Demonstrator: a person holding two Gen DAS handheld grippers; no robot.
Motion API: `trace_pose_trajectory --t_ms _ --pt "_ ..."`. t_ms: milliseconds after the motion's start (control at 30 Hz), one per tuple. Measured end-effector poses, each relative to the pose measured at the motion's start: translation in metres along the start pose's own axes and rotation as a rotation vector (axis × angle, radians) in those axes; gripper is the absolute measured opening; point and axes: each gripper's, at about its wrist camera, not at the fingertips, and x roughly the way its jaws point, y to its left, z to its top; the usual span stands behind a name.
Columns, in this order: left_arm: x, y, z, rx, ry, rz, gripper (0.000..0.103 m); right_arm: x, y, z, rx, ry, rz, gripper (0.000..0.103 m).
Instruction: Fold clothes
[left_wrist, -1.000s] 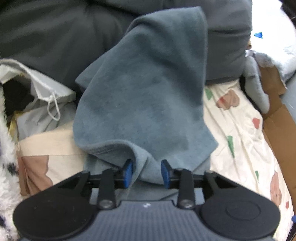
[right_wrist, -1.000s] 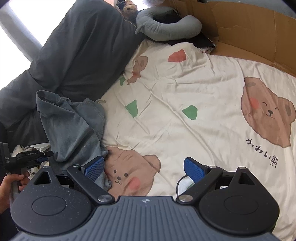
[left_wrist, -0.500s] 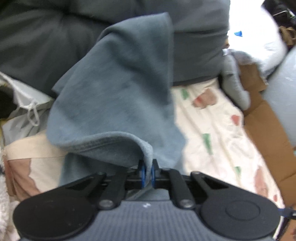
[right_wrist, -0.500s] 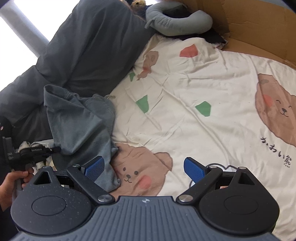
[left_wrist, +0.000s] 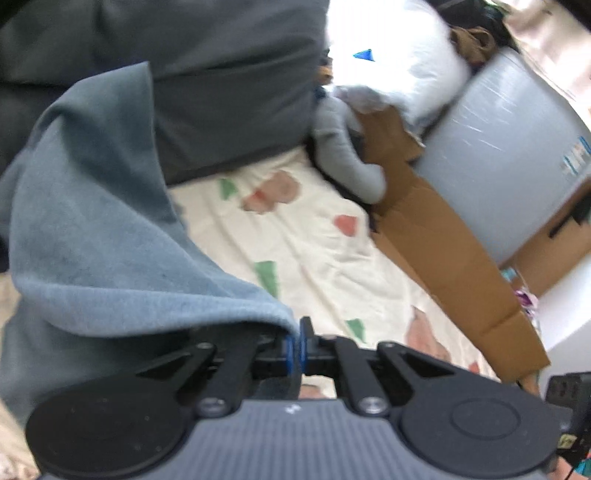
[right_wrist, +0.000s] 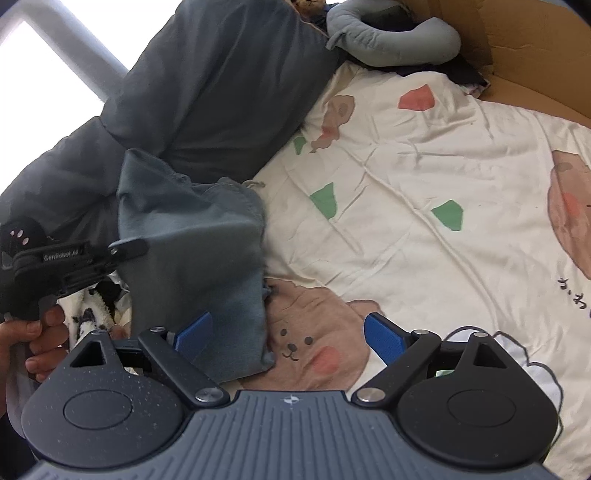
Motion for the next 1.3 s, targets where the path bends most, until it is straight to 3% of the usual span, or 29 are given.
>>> trace_pose_trajectory --t_ms 433,633,733,800,900,1000,1033,1100,1233,1300 --pt "0.036 -0.073 -0.016 0.082 0.091 -0.130 0.003 0.013 0.018 0.001 0.010 -0.012 0.168 0.080" --pt "0.046 -0.094 -0.024 0.104 0.136 -0.187 0.003 0.015 0.016 0.002 0.033 -0.035 0.178 0.075" --pt "0.050 -0.100 -0.029 0.108 0.154 -0.215 0.003 0.016 0.011 0.001 0.061 -0.040 0.163 0.062" --pt "0.052 -0.102 -0.033 0.104 0.167 -0.223 0.003 0.018 0.005 -0.001 0.082 -0.041 0.141 0.037" --pt "0.055 -0.101 -0.037 0.100 0.198 -0.222 0.005 0.017 -0.005 -0.004 0.104 -0.050 0.107 0.013" --pt "0.054 -0.101 -0.042 0.141 0.225 -0.206 0.014 0.014 -0.012 -0.006 0.118 -0.050 0.067 0.004" --pt "0.051 -0.100 -0.044 0.155 0.225 -0.203 0.020 0.012 -0.014 -0.006 0.118 -0.049 0.046 0.004" --pt "0.040 -0.096 -0.048 0.175 0.226 -0.193 0.023 0.007 -0.019 -0.006 0.122 -0.044 0.002 0.003" --pt "0.017 -0.075 -0.049 0.161 0.195 -0.148 0.041 -0.008 -0.033 -0.005 0.141 -0.025 -0.068 0.003" --pt "0.006 -0.058 -0.048 0.125 0.181 -0.115 0.042 -0.014 -0.034 -0.004 0.118 -0.007 -0.095 0.003"
